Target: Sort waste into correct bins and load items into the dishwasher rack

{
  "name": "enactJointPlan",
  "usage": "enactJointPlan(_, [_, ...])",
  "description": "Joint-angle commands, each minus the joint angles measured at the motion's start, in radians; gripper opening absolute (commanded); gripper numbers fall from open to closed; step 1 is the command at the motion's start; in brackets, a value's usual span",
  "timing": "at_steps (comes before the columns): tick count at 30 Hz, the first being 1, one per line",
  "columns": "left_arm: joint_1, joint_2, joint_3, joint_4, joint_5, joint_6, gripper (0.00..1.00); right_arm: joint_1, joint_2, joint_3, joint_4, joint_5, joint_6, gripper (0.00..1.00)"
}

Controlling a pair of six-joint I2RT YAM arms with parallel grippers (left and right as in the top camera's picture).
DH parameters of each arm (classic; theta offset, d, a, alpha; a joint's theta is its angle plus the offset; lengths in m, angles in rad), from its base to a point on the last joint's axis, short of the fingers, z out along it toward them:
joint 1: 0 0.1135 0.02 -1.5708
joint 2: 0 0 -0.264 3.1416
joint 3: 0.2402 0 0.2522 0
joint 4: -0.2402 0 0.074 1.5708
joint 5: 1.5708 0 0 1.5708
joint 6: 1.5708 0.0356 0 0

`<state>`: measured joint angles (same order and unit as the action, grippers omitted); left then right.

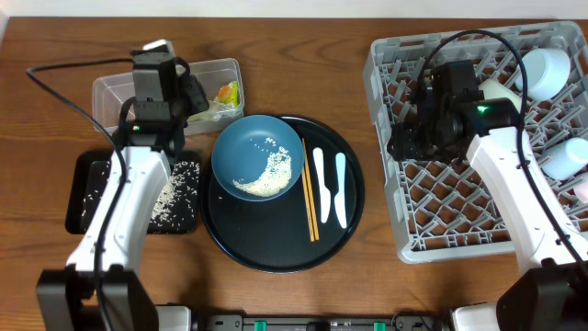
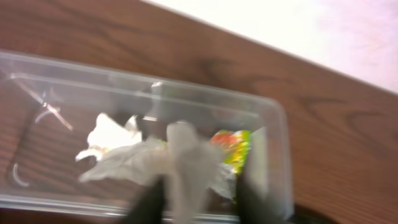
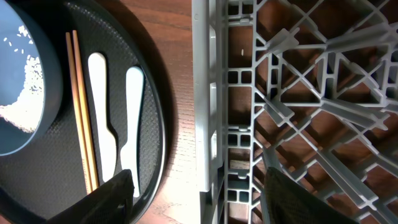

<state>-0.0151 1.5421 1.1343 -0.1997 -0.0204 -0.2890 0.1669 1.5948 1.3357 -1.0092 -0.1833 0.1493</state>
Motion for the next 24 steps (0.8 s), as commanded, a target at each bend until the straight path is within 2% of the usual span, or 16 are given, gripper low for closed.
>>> enactJointPlan(1, [0.006, 0.025, -0.005, -0.002, 0.014, 0.007, 0.73, 0.004, 0.002, -0.004, -0.001, 0.003, 0.007, 0.64])
enactJointPlan(7, [-0.031, 0.003, -0.005, -0.052, 0.297, 0.01, 0.73, 0.004, 0.002, -0.004, -0.005, 0.003, 0.007, 0.64])
enactJointPlan(9, [-0.068, 0.002, -0.005, -0.104, 0.332, 0.009, 0.73, 0.004, 0.002, -0.004, -0.004, 0.003, 0.008, 0.64])
enactJointPlan(13, [-0.185, 0.01, -0.006, -0.223, 0.33, 0.006, 0.74, 0.004, 0.002, -0.004, -0.005, 0.003, 0.008, 0.64])
enactJointPlan(16, [-0.281, 0.02, -0.007, -0.289, 0.315, 0.007, 0.9, 0.004, 0.002, -0.004, -0.005, 0.003, 0.007, 0.64])
enactJointPlan(17, [-0.305, 0.024, -0.007, -0.312, 0.294, 0.006, 0.93, 0.004, 0.002, -0.004, -0.006, 0.003, 0.007, 0.64])
enactJointPlan(21, [-0.361, 0.043, -0.014, -0.407, 0.183, 0.006, 0.94, 0.004, 0.002, -0.004, -0.019, 0.004, 0.007, 0.64])
enactJointPlan(24, [-0.361, 0.06, -0.035, -0.445, 0.184, 0.006, 0.9, 0.004, 0.002, -0.004, -0.021, 0.004, 0.006, 0.65])
